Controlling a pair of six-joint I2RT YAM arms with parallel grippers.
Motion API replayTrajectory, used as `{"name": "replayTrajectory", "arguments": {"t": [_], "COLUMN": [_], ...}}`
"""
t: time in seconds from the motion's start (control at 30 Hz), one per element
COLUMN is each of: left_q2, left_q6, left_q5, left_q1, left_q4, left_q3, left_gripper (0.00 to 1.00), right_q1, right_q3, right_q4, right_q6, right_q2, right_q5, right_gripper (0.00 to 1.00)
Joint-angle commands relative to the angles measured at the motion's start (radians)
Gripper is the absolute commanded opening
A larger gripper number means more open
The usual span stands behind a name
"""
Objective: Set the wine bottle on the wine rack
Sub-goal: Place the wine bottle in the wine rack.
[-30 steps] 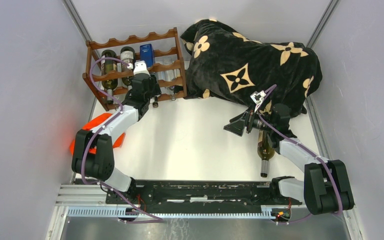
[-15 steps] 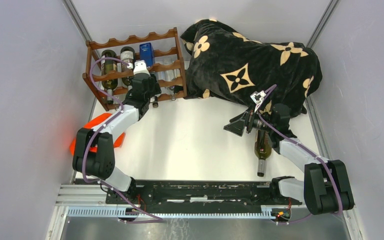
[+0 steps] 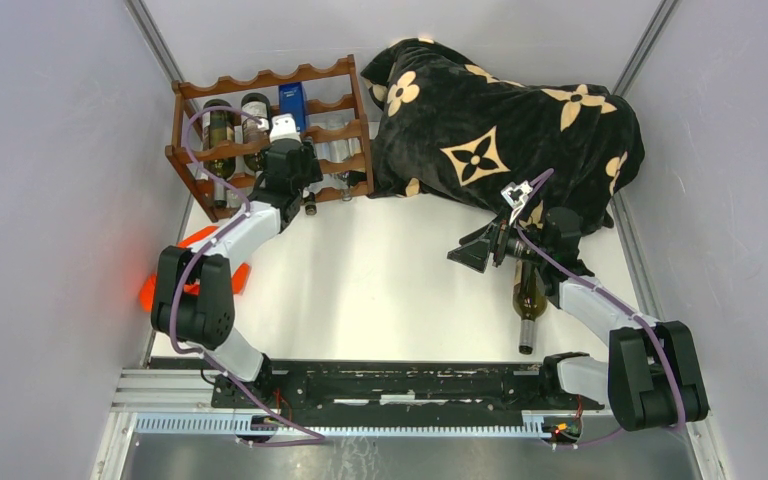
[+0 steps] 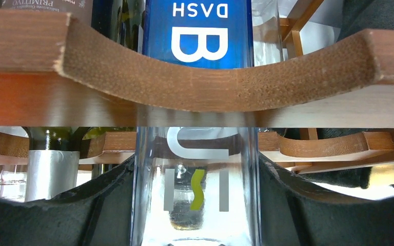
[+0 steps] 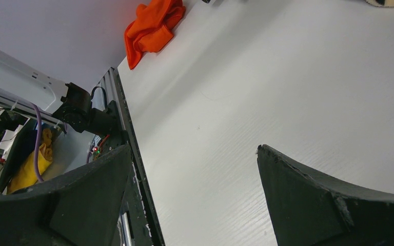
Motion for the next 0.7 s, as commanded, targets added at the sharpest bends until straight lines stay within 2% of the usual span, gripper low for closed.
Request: {"name": "replayTrajectory", "arguments": {"t": [0.0,0.2,0.57,0.67], "left_q2": [-0.023,-0.006,0.003,-0.001], "left_q6": [0.081,0.081,0.072,0.069], "left_q5": [-0.049,-0.044,-0.072,-0.076], "left_q1": [0.007,0.014,0.016,0.016], "left_q4": [0.258,0.251,0.231,0.226], "left_q3": [0.114,0.129,0.12,0.118], "left_gripper": [0.02,0.03,0.56,0.64], "right_q1": [-0.002,-0.003,-0.003,-0.003], "right_q3": [0.033,0.033,0.034,0.035], "right_q4": [0.044,0.044,0.044,0.044], "right_q6": [-0.017,-0.018,-0.017,-0.017], "right_q2": [-0.021,-0.021,-0.021,-0.021], "right_q5": [-0.014,-0.014,-0.015,-0.015], "right_gripper": [0.98,0.98,0.98,0.98]}}
